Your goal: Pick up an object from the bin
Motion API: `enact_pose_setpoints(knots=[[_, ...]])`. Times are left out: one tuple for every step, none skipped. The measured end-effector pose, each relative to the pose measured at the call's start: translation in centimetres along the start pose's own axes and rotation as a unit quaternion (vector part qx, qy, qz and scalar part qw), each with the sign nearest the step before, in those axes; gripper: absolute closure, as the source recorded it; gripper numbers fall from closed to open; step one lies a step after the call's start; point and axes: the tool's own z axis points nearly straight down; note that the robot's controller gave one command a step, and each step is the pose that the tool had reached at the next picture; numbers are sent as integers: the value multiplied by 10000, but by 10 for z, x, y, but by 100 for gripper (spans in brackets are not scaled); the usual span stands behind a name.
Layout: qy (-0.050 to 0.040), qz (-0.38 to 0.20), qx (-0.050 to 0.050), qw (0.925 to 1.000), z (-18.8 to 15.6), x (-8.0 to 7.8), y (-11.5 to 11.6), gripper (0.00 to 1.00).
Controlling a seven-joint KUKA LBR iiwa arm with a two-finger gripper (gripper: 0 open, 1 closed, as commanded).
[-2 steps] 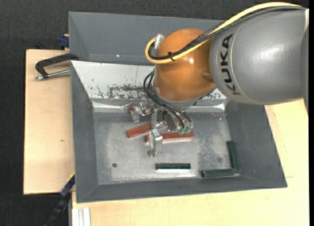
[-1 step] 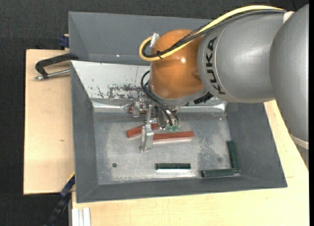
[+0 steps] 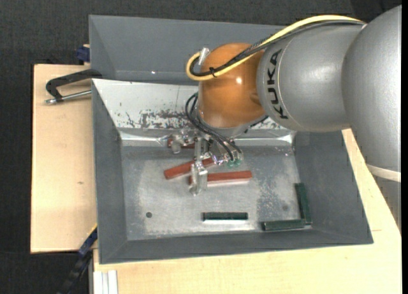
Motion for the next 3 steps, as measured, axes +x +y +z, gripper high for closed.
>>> enact_pose_setpoints(knots=[[15, -544, -2, 9985, 43, -10, -34, 100], [15, -542, -3, 9985, 43, -10, -34, 100], [-53, -893, 27, 9960, -145, 12, -82, 100]])
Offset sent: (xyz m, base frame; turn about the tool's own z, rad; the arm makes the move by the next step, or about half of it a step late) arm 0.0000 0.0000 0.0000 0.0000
